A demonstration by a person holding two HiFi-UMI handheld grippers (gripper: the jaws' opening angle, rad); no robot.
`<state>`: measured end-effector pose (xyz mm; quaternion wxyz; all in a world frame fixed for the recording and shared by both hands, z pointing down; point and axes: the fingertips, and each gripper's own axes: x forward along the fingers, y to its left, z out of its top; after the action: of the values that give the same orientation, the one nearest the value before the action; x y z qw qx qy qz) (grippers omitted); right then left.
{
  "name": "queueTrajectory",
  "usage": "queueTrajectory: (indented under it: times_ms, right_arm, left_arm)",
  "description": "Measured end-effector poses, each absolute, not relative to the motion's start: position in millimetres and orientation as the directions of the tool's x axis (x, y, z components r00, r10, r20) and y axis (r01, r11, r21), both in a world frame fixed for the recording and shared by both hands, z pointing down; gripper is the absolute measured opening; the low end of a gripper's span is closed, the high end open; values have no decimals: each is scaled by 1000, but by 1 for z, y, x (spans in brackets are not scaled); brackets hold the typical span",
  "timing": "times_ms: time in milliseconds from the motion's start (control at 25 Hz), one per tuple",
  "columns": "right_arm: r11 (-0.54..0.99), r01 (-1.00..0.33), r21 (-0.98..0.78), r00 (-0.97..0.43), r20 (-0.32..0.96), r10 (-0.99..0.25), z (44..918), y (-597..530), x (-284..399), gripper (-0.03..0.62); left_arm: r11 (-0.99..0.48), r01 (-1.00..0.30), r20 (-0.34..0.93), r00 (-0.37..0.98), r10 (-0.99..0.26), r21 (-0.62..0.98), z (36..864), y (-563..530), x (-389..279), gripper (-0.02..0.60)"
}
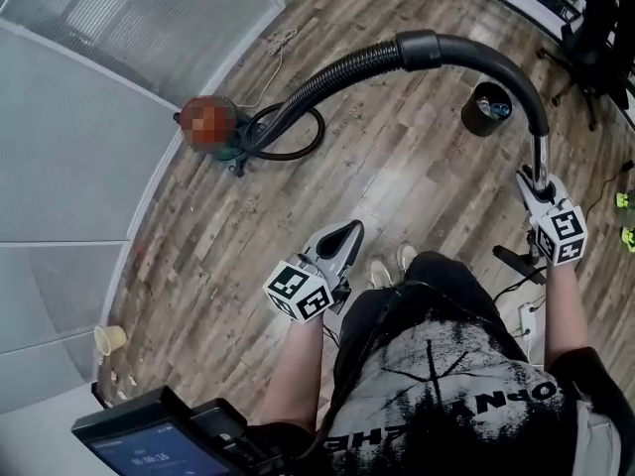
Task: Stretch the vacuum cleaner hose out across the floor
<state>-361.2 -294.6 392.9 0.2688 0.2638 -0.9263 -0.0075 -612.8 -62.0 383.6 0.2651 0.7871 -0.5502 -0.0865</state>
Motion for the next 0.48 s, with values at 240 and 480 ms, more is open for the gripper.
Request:
queueTrajectory:
  times_ms: [240,480]
  right_arm:
    - [846,-507,163,-690,511,-512,398,-294,-300,83]
    - [838,-536,102,-716,472,-515,400,-314,-208,83]
  left_arm:
    - [-235,-827,176,368,-913,511,385,-41,-569,0]
    - [-212,-843,166,331,-929,494,381,-53,-479,0]
